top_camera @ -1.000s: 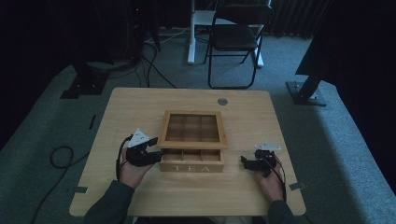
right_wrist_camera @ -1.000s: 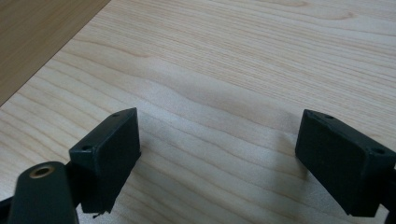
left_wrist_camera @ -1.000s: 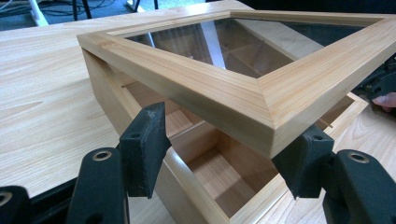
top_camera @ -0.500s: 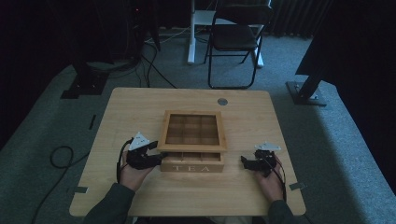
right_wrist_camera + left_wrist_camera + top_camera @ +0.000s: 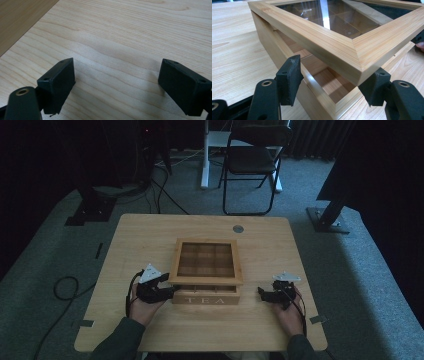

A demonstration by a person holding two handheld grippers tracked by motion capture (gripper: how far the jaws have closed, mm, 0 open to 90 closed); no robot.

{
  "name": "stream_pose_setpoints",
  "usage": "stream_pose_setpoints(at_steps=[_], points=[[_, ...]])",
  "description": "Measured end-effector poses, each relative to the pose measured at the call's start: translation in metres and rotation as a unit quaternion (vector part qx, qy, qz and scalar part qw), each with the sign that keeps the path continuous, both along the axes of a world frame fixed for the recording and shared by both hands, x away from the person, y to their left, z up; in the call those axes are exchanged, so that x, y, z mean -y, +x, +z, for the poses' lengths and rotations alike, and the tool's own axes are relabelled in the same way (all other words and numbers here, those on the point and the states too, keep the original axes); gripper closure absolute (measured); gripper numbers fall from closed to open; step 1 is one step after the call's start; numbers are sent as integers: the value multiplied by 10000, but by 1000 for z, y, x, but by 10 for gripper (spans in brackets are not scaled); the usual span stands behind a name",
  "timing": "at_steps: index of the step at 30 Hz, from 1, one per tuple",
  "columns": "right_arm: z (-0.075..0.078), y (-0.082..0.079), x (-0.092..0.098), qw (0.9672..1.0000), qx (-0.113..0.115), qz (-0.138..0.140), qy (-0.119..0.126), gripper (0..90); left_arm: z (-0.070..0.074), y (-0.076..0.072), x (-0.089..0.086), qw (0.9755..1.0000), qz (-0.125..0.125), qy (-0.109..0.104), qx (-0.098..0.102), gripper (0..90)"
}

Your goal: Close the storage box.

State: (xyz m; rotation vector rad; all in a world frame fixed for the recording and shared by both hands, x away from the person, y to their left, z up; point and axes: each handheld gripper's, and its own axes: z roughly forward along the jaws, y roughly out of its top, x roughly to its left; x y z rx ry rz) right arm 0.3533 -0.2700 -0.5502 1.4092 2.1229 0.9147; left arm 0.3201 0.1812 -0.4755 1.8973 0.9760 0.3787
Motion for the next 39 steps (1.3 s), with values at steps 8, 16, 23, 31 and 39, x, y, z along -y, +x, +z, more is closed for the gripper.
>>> stream_pose_setpoints(at_steps=[8,16,23,31,39], points=[[0,-1,-1,10000,0,-31,12,135,-3,0,1,10000,1,41,-41,394],[0,-1,-1,10000,-1,-21,6,135,-8,-1,2,9999,15,118,-106,392],[0,-1,-1,10000,0,-23,7,135,-14,-2,4,9995,19,252,-176,392],[0,-1,-1,10000,-1,-23,5,135,-16,-3,5,9996,44,250,-152,393],[0,-1,-1,10000,0,-22,5,135,-15,-6,3,9997,19,187,-177,401]])
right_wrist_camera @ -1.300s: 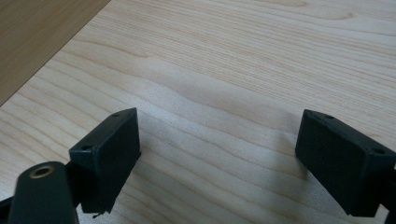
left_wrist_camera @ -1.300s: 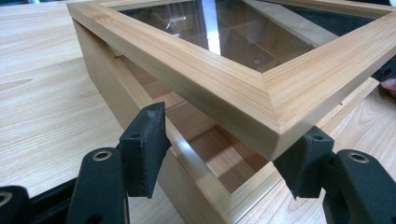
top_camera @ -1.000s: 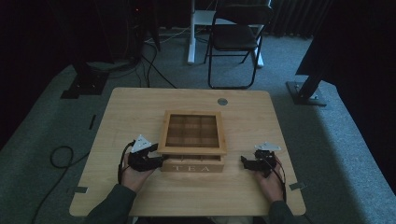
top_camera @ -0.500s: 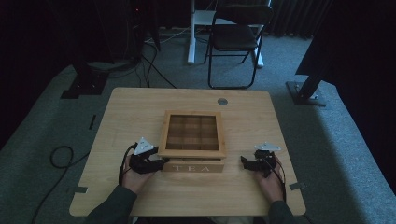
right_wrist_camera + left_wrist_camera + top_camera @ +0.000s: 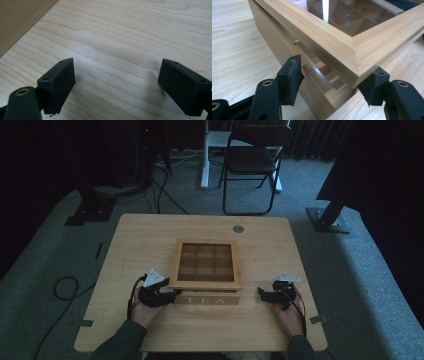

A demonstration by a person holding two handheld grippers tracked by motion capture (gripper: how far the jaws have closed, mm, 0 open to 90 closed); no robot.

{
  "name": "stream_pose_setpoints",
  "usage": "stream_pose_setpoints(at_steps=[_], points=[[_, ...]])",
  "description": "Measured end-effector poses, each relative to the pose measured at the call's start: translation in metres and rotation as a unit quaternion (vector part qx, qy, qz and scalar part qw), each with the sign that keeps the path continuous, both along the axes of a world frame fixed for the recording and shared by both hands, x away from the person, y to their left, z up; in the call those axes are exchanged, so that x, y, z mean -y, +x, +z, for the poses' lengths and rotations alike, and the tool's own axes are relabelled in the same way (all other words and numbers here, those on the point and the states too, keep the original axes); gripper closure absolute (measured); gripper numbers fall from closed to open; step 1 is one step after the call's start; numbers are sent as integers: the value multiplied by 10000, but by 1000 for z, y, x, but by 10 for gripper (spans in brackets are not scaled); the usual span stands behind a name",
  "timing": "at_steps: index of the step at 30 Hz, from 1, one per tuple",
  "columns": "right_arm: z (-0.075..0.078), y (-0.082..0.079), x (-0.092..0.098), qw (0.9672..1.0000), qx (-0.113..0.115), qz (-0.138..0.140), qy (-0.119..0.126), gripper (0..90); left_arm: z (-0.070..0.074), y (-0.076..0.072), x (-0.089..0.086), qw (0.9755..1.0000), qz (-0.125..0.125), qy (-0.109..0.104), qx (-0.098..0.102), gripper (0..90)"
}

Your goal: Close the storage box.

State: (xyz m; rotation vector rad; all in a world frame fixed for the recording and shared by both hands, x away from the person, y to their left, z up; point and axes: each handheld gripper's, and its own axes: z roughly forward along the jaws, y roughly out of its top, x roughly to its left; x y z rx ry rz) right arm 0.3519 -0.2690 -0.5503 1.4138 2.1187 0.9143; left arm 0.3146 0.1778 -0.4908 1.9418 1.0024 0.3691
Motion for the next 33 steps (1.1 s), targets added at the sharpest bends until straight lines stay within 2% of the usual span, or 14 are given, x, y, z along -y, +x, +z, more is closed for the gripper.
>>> stream_pose_setpoints(at_steps=[10,15,25,30,33], points=[[0,0,0,10000,-2,2,-3,135,-1,-10,-2,9999,-41,-40,-84,398],[0,0,0,10000,3,-1,3,135,-4,-12,1,9998,-67,154,-122,388],[0,0,0,10000,1,1,0,135,-7,-14,0,9997,-75,165,-188,388],[0,0,0,10000,0,0,-1,135,-7,-17,2,9992,-57,340,-178,389],[0,0,0,10000,1,1,-1,135,-7,-18,1,9993,-47,329,-182,391]])
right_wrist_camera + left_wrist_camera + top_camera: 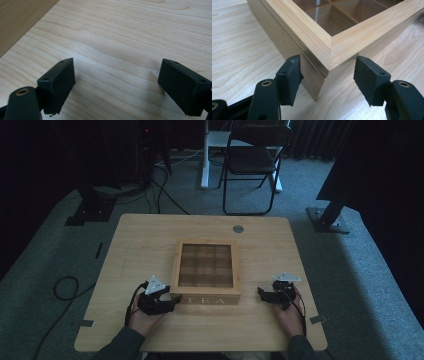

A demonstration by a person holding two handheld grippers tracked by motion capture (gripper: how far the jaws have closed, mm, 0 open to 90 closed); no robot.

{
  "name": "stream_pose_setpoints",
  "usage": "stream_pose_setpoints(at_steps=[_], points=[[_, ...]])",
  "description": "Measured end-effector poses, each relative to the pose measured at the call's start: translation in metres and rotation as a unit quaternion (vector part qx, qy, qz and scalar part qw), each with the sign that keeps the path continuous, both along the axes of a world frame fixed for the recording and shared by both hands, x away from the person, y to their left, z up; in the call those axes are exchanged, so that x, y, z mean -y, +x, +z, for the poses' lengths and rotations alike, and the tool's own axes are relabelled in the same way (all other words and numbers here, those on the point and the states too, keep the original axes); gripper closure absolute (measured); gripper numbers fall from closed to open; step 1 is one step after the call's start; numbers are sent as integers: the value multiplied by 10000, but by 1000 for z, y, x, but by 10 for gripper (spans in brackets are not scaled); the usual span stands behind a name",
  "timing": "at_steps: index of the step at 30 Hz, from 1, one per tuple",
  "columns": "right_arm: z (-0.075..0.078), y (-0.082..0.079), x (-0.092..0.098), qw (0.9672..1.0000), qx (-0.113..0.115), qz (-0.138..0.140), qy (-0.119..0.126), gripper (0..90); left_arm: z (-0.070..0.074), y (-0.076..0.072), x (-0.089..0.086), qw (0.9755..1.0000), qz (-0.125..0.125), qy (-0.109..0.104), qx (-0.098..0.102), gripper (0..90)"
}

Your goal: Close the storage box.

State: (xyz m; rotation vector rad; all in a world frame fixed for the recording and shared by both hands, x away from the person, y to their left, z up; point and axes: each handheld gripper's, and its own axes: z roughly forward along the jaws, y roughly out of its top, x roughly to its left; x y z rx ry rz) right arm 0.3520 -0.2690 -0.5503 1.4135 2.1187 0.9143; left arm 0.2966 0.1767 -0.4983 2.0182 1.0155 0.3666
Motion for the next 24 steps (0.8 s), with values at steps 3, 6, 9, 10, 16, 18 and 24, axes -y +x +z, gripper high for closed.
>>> stream_pose_setpoints(at_steps=[3,6,9,10,16,18,24], points=[[0,0,0,10000,0,1,0,135,2,-2,-3,9999,20,-146,34,392],[0,0,0,10000,-1,0,0,135,5,-4,-11,9994,110,-310,87,394],[0,0,0,10000,0,-1,2,135,7,-5,-19,9986,236,-466,116,397],[0,0,0,10000,0,-1,0,135,8,-5,-21,9983,257,-518,123,397],[0,0,0,10000,1,0,1,135,14,-6,-32,9961,442,-714,287,399],[0,0,0,10000,0,-1,2,135,14,-5,-34,9957,494,-720,309,398],[0,0,0,10000,1,0,6,135,15,-3,-36,9949,601,-743,325,398]])
